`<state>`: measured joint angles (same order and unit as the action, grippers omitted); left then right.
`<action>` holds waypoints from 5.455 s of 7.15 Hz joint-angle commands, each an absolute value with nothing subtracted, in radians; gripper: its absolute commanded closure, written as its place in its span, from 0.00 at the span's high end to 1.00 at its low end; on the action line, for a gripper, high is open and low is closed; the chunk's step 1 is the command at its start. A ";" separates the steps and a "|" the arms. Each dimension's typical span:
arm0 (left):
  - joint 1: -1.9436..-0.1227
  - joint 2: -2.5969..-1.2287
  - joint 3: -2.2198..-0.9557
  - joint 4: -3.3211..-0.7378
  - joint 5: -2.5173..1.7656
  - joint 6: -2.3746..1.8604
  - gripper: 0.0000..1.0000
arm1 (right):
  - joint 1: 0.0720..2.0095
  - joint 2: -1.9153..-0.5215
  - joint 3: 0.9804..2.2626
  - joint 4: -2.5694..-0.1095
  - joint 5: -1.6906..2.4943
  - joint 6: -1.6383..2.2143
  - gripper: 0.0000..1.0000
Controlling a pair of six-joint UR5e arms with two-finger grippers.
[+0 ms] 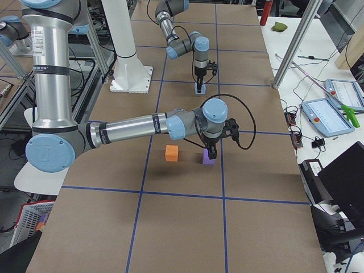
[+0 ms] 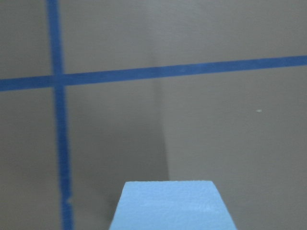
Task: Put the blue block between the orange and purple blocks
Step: 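Carry the light blue cube with the left gripper toward the table center, then set the cube down mid-table with the left gripper while the right arm reaches in, then grasp the light blue cube with the right gripper while the left gripper withdraws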
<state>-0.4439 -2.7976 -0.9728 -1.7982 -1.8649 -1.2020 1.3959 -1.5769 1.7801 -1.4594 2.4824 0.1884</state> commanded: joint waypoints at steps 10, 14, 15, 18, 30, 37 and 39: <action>-0.527 -2.788 -1.253 -1.526 -1.948 -1.266 0.99 | 1.098 -1.502 1.789 -1.128 2.379 0.762 1.00; -0.621 -2.213 -1.837 -1.526 -1.974 -1.133 0.99 | 0.743 -1.335 1.792 -1.088 2.055 1.137 1.00; -0.643 -2.166 -1.851 -1.546 -2.021 -1.126 0.99 | 0.677 -1.297 1.787 -1.094 2.008 1.166 1.00; -0.640 -2.122 -1.882 -1.549 -2.020 -1.143 0.99 | 0.629 -1.215 1.781 -1.161 2.016 1.170 0.99; -0.632 -2.079 -1.873 -1.599 -2.020 -1.146 1.00 | 0.520 -1.200 1.750 -1.243 1.825 1.152 0.92; -0.627 -2.060 -1.870 -1.646 -2.019 -1.161 1.00 | 0.526 -1.161 1.701 -1.243 1.795 1.150 0.21; -0.629 -2.065 -1.875 -1.646 -2.019 -1.161 1.00 | 0.587 -1.237 1.782 -1.258 1.837 1.150 0.00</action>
